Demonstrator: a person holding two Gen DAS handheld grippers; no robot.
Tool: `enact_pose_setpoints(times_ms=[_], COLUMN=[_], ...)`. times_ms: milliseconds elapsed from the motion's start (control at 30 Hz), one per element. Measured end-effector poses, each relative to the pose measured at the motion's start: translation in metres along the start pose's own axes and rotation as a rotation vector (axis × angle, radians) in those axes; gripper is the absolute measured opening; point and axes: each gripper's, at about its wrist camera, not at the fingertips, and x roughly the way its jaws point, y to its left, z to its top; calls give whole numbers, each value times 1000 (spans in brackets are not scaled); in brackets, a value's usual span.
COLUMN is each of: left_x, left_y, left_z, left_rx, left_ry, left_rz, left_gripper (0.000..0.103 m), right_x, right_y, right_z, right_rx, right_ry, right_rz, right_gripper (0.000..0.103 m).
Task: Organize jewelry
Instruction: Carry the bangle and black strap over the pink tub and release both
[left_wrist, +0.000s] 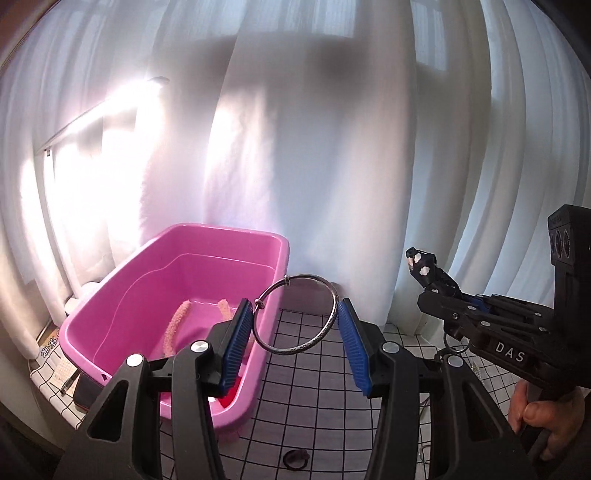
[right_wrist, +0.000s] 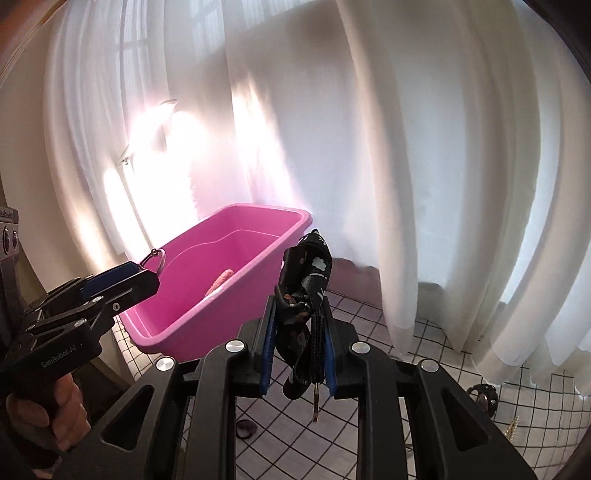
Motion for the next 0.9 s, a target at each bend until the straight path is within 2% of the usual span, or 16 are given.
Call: enact_pose_setpoints(times_ms=[167, 467, 700, 900], left_x=[5, 37, 67, 89], left_y=[47, 120, 154, 165], left_z=[7, 4, -3, -5], left_rx=[-30, -99, -153, -186], left_ry=[-3, 70, 167, 248], left_rz=[71, 153, 214, 233], left_gripper=[46, 46, 46, 46], right_x=[47, 130, 191, 229], right_y=[34, 81, 99, 98], right_z=[34, 68, 70, 67], right_rx=[-39, -61, -72, -46], right_ry=[25, 146, 291, 402], right_rz=[77, 165, 179, 170], right_gripper=[21, 21, 21, 21])
